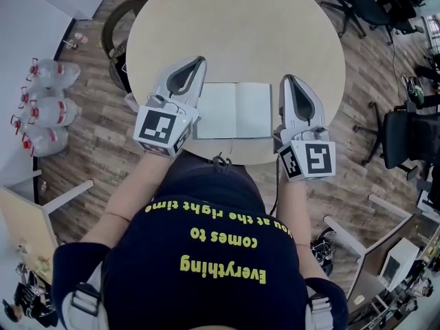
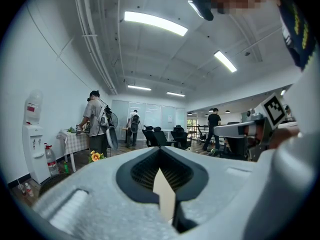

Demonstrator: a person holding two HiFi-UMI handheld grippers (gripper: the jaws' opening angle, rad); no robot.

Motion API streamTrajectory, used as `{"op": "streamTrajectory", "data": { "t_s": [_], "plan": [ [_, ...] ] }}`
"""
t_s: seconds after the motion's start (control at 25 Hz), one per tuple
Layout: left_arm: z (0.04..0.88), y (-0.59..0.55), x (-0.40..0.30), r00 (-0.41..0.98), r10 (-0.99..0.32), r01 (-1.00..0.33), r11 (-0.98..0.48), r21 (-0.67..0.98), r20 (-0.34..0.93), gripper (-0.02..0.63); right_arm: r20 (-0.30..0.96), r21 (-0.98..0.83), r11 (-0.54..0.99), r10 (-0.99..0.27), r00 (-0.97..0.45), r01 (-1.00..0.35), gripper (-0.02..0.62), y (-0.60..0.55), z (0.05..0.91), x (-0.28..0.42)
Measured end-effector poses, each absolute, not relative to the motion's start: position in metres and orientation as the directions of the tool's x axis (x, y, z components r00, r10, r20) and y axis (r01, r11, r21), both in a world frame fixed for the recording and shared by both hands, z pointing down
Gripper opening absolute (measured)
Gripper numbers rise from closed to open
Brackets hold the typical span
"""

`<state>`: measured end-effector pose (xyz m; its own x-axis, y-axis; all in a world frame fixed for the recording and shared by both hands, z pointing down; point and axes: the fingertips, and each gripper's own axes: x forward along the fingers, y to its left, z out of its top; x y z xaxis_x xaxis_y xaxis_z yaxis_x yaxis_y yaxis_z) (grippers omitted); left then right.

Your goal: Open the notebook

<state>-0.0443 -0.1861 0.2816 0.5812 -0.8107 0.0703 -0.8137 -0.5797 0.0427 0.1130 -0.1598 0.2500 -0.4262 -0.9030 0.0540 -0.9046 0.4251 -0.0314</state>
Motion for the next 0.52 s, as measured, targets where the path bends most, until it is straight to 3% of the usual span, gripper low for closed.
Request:
{"op": "streamTrajectory", "data": {
  "t_s": [0.52],
  "plan": [
    [0.2809,-0.1945,-0.0434,0.578,-0.814,-0.816,-0.577,0.039,0.063,0.003,0.065,-0.036,0.42,-0.905,-0.421,-0.907,0.012,-0.1665,0.2534,0.1152]
  ]
}}
